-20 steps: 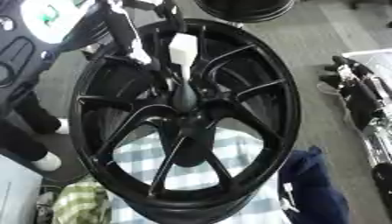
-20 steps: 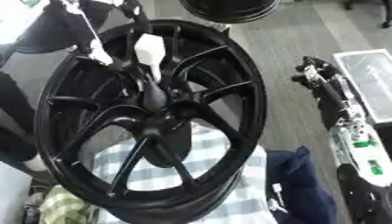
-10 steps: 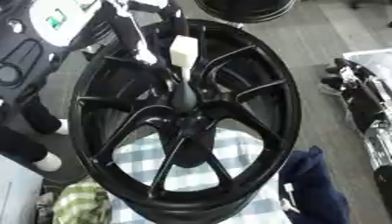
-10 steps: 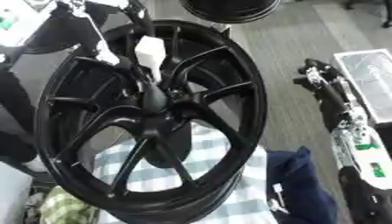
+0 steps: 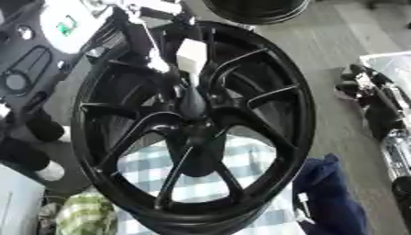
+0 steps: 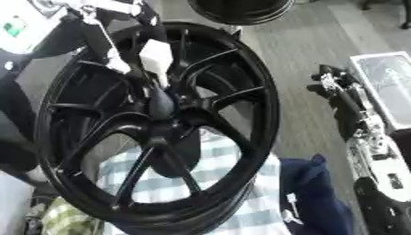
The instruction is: Pull the pin out of the wheel hub.
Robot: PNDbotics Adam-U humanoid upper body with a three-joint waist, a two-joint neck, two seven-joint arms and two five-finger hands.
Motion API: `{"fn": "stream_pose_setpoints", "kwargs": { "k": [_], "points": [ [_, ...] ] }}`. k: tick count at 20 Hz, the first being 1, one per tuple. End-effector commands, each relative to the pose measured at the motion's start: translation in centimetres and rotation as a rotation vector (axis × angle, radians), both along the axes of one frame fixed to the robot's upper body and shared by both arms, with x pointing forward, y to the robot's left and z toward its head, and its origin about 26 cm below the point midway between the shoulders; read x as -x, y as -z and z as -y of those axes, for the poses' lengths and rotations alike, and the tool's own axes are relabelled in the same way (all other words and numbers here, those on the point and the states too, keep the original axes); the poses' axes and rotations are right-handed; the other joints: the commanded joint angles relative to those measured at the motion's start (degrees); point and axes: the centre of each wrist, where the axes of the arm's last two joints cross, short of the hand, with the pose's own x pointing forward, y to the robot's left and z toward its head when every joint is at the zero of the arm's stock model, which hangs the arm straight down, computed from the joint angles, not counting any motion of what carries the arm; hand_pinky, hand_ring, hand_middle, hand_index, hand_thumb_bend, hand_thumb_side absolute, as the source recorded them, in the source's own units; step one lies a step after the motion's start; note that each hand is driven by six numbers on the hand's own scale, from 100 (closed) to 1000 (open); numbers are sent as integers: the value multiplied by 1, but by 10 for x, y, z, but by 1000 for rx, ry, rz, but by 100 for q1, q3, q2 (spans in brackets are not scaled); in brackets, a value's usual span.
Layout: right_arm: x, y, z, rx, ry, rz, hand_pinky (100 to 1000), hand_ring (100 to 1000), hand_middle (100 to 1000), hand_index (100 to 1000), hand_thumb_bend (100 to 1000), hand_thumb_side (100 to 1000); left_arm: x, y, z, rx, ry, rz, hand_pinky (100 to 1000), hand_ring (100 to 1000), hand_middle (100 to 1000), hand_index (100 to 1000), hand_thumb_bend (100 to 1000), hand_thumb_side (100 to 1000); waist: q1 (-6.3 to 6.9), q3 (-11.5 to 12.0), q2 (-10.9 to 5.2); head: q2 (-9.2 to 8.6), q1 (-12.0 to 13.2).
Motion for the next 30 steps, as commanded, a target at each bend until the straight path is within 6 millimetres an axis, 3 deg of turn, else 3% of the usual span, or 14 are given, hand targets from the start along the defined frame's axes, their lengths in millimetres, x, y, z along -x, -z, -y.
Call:
{"fn": "stream_pose_setpoints", "kwargs": {
  "k": [1,8,13,23,28,30],
  "points": [
    [-1,-8,2,9,0,18,911,678,671,802,100,479,1,-12,-1,-32,31,23,913,848,736,723,345,100,-21,-7,-90,-73,12],
    [-1,-8,2,9,-3,18,912,678,672,802,100,481,3,-17,-2,-7,13,12,894,809,676,520,192,100,-27,-4,-92,-74,7],
    [-1,-7,2,9,-3,17,912,679,672,803,100,483,6,-25,-4,8,-7,22,876,776,628,404,152,100,-31,1,-90,-62,10],
    [-1,-6,2,5,-6,13,913,679,673,803,100,489,6,-28,-4,11,-13,30,865,755,602,357,189,100,-44,4,-88,-71,15],
    [-1,-5,2,3,-5,12,914,680,673,804,100,492,5,-22,-2,-8,1,30,866,758,612,436,318,100,-48,-5,-79,-66,30],
    [-1,-5,2,3,-6,12,914,680,674,804,100,492,4,-20,0,-19,10,32,864,756,606,413,327,100,-50,-9,-76,-70,34]
  ]
}}
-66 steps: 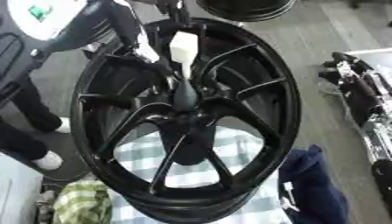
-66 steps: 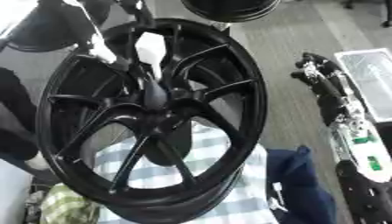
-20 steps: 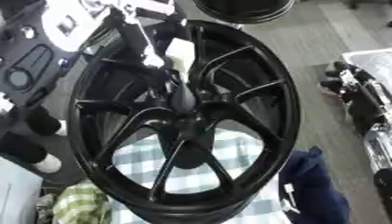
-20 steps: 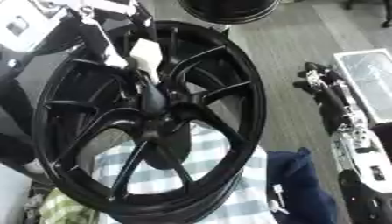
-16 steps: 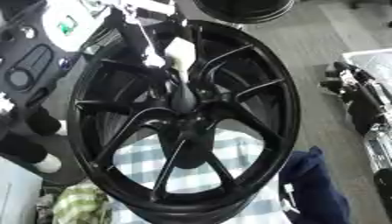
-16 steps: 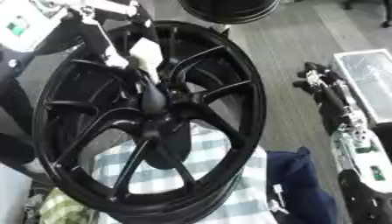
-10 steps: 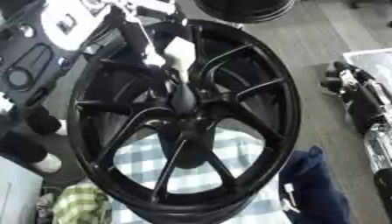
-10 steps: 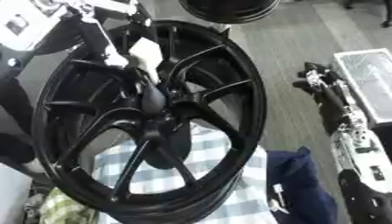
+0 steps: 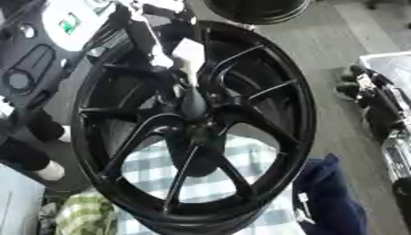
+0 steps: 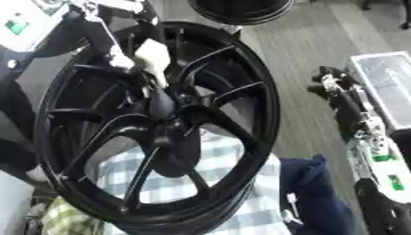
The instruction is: Pull the pin out of the wheel hub.
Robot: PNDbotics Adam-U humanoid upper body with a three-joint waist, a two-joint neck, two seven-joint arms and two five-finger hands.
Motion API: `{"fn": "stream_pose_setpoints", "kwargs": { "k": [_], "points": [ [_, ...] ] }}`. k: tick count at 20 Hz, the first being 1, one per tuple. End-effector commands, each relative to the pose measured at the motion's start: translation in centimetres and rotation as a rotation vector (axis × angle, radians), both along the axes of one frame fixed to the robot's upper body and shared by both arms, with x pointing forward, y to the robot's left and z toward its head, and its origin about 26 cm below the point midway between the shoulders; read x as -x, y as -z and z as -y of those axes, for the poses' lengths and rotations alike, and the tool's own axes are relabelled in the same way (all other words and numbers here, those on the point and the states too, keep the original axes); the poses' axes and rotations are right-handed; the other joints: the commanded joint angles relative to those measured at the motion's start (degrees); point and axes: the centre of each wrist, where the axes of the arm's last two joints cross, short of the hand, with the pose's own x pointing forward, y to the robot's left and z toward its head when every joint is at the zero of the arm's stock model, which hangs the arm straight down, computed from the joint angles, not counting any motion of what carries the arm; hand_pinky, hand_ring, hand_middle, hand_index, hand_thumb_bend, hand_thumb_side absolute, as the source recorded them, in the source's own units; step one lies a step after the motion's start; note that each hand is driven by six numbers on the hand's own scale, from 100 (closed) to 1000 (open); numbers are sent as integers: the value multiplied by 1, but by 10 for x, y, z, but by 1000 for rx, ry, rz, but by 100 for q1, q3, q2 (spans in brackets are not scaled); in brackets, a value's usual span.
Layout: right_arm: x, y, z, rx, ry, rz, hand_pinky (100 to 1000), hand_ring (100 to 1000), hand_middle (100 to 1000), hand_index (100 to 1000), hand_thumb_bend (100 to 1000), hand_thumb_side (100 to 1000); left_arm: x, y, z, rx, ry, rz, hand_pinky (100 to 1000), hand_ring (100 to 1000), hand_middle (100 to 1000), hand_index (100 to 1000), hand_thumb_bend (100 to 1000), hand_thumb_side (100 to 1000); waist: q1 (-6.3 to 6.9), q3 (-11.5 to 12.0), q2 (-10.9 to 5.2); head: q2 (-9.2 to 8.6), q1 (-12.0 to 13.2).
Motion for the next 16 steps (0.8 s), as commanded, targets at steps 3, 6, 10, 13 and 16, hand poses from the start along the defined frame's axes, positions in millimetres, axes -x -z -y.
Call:
{"fn": "stream_pose_setpoints", "kwargs": {
  "k": [3,6,10,13,16],
  "points": [
    [-1,-7,2,6,-4,19,914,680,674,804,100,493,2,-16,-3,-31,17,56,855,743,581,347,270,100,-46,-3,-86,-76,12],
    [-1,-7,2,5,-6,19,915,680,674,804,100,495,3,-21,-3,-28,10,73,844,727,559,314,211,100,-43,0,-85,-83,6],
    [-1,-7,2,5,-7,17,916,681,675,805,100,498,4,-25,-5,-14,-1,87,838,713,541,291,167,100,-46,-1,-84,-78,1],
    [-1,-7,2,4,-8,17,916,681,675,805,100,497,6,-30,-5,5,-3,103,836,709,537,288,155,100,-49,0,-81,-75,3],
    [-1,-6,2,3,-11,17,916,681,676,805,100,497,8,-34,-6,27,-8,116,833,702,531,283,147,100,-53,3,-80,-81,3]
  ]
}}
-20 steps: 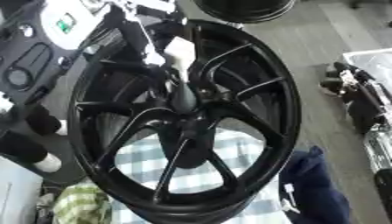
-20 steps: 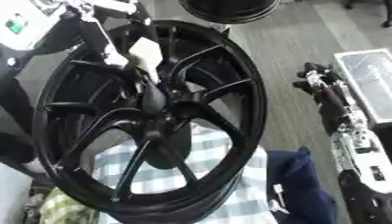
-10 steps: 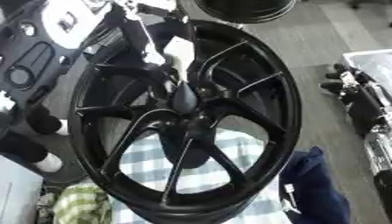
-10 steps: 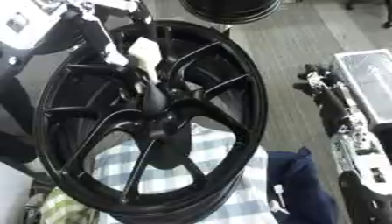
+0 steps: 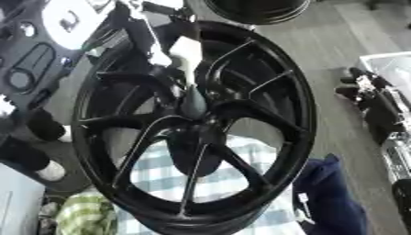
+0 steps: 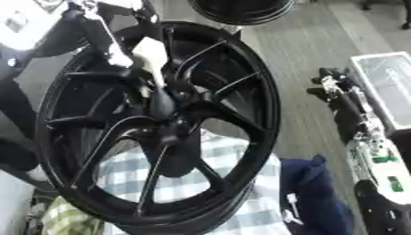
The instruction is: Pull the pin out of the wheel hub.
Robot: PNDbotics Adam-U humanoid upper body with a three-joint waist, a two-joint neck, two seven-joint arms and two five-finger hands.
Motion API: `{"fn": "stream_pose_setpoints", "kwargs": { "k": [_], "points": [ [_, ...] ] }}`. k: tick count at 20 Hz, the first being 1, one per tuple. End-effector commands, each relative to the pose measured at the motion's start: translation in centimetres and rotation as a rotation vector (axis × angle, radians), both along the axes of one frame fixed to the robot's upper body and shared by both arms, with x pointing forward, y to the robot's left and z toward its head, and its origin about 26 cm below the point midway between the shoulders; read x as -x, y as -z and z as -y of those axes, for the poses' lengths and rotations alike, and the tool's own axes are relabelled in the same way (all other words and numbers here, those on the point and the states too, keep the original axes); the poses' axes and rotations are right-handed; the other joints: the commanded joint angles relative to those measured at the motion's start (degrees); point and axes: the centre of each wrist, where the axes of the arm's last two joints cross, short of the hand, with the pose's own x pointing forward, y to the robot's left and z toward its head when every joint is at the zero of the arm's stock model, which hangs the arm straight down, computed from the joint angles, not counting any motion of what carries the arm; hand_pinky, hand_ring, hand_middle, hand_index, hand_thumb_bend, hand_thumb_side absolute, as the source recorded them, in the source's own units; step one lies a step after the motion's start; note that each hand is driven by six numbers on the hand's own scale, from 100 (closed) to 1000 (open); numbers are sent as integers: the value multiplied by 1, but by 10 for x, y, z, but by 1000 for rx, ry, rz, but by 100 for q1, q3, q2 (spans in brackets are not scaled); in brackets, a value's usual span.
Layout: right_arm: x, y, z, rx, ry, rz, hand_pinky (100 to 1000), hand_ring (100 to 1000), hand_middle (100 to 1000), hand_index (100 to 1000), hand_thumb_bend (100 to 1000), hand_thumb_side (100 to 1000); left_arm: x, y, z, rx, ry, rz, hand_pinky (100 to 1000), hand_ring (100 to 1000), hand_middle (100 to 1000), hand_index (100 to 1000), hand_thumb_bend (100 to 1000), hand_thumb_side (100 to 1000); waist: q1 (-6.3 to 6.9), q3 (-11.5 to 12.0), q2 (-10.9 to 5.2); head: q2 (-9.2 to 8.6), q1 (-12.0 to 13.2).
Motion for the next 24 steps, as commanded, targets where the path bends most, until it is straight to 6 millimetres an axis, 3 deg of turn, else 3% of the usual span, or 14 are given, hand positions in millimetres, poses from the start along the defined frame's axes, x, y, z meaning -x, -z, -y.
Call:
{"fn": "stream_pose_setpoints", "kwargs": {
  "k": [1,10,18,24],
  "points": [
    [-1,-9,3,8,-5,24,917,681,676,805,100,497,5,-26,-6,26,0,64,832,702,531,283,146,100,-40,2,-81,-81,1],
    [-1,-9,3,8,-8,25,918,682,677,806,100,499,9,-35,-10,71,-7,75,828,687,518,276,118,100,-57,10,-69,-78,10],
    [-1,-10,3,9,-6,29,919,683,678,807,100,497,25,-57,-17,198,10,92,825,670,506,267,100,100,-65,41,-81,-60,5],
    [0,-11,6,14,4,31,920,683,678,807,100,494,43,-78,-46,340,-11,147,823,661,501,263,100,100,-59,100,-112,-30,-27]
  ]
}}
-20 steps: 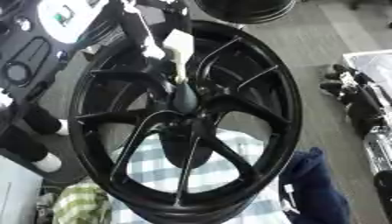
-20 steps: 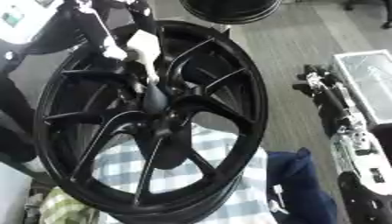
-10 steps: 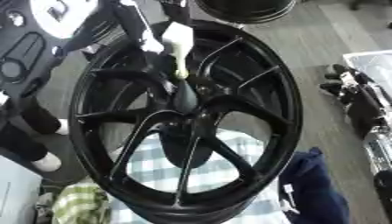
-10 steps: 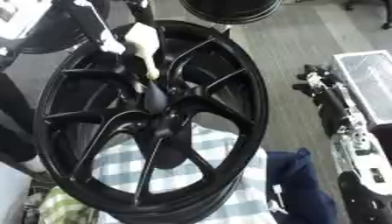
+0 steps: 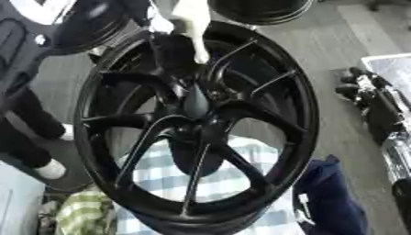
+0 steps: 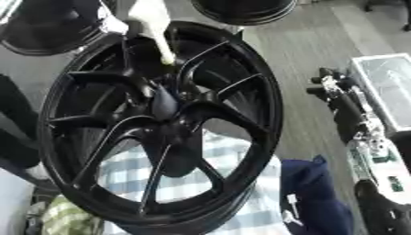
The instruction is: Pull the pin out of the wheel hub.
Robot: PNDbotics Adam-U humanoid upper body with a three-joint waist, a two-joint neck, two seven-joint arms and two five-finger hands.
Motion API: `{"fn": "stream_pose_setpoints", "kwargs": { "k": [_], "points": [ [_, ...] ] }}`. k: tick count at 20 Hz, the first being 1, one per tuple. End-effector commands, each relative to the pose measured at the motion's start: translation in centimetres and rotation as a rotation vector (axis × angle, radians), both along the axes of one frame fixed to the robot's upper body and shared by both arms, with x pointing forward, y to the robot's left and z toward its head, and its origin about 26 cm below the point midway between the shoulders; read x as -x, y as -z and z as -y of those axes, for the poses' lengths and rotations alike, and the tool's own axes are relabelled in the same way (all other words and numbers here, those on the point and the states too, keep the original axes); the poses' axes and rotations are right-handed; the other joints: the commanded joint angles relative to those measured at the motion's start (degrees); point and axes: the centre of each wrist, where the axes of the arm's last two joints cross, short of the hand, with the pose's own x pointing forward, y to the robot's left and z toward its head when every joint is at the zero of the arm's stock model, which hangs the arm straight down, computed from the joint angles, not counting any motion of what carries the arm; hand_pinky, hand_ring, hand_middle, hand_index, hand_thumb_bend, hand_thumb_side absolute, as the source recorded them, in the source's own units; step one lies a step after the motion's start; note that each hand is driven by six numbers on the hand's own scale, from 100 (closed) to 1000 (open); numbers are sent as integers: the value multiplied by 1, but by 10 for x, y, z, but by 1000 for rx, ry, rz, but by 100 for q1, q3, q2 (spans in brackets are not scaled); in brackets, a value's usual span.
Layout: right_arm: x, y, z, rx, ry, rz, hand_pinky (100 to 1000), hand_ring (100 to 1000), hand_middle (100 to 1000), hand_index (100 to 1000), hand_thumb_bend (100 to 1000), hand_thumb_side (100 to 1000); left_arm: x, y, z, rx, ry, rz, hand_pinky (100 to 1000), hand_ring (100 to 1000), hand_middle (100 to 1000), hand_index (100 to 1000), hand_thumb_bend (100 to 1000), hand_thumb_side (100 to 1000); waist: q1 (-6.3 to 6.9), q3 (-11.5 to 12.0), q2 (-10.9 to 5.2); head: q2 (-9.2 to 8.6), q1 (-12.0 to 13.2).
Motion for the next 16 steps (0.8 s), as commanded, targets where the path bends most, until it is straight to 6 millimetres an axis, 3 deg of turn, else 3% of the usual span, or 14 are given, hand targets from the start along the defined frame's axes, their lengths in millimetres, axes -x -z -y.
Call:
{"fn": "stream_pose_setpoints", "kwargs": {
  "k": [1,10,16],
  "points": [
    [0,-11,7,21,12,29,920,683,678,807,100,492,14,-26,-31,86,-42,71,823,660,500,263,100,100,-32,33,-125,-29,-38],
    [3,-12,17,27,52,35,921,683,678,807,100,487,45,-27,-135,218,-253,152,822,651,491,260,100,100,-26,216,-147,-26,-208],
    [3,-16,21,27,74,49,921,683,678,807,100,485,73,4,-215,289,-474,147,821,645,487,258,100,100,-43,310,-105,-59,-281]
  ]
}}
